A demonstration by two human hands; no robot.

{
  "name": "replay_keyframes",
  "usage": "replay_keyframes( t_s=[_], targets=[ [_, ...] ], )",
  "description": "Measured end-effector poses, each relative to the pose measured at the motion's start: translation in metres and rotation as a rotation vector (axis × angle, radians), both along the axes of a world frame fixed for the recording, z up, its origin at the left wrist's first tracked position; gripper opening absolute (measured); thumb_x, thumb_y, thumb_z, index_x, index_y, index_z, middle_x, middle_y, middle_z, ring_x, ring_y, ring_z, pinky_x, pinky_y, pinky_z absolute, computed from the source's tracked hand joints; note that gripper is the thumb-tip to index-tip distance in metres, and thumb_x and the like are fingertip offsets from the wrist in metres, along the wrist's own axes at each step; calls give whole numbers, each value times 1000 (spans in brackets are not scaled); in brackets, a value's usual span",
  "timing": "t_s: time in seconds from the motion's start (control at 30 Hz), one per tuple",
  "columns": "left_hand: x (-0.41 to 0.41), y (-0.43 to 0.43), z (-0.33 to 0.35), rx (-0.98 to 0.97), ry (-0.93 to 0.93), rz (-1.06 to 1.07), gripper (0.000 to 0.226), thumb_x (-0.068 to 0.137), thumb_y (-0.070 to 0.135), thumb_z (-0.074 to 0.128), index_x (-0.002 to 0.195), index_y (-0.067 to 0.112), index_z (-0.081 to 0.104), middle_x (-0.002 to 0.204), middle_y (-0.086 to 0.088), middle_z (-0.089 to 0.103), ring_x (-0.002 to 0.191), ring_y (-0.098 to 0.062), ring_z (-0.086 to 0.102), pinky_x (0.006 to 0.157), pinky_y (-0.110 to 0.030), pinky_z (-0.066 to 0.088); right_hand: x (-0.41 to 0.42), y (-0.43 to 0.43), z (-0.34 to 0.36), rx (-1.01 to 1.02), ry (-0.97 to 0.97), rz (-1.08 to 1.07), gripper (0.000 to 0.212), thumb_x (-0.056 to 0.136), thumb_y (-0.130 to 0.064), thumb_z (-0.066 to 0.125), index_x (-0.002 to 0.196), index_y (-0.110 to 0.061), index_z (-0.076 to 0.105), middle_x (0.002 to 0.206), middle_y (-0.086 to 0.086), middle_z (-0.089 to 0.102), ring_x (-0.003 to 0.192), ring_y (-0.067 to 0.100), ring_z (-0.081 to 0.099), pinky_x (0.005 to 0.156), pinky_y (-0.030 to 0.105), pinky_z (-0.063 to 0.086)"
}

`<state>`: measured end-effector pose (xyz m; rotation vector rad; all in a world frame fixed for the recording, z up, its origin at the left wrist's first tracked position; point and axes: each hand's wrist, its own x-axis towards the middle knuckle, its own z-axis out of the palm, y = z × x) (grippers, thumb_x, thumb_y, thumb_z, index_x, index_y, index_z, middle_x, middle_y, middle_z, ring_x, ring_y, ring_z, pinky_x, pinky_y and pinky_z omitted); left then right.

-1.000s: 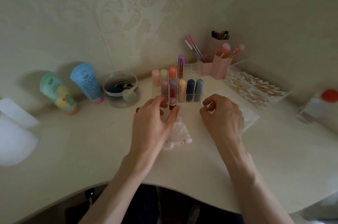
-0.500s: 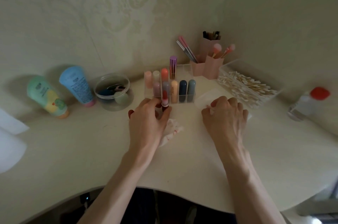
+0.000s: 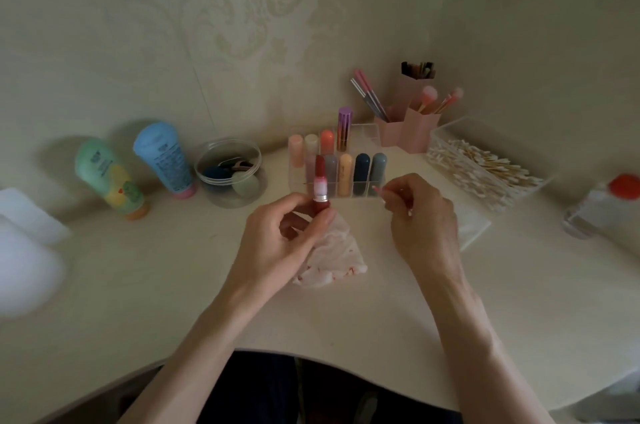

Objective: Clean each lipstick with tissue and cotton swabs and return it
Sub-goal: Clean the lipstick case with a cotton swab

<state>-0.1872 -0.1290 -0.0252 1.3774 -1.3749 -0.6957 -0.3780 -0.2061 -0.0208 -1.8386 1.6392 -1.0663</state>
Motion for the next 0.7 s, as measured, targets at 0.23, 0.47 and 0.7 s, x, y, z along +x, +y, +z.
replay_keyframes(
  t_s=[0.23, 0.47, 0.7],
  targets=[
    [10, 10, -8, 88, 291, -99, 20, 95, 25, 67, 106, 9, 74, 93, -10, 77, 63, -27, 69, 50, -23, 50, 11, 10, 11, 124, -557, 285, 4, 95, -13, 76, 93, -12, 79, 69, -4, 72, 56, 7, 56, 54, 14, 43],
    [14, 11, -12, 72, 310, -102, 21, 97, 23, 63, 108, 8, 73, 89, -11, 76, 56, -24, 62, 44, -26, 41, 23, 17, 6, 115, -516, 567, 8, 97, -13, 69, 91, -13, 74, 65, -1, 65, 49, 10, 48, 50, 19, 39],
    [13, 11, -13, 112, 326, -118, 21, 97, 21, 63, 111, 8, 74, 91, -11, 78, 65, -17, 66, 55, -19, 47, 24, 15, -1, 76, -461, 614, 17, 92, 4, 73, 102, -9, 80, 79, -2, 77, 71, 16, 74, 67, 23, 56]
  ],
)
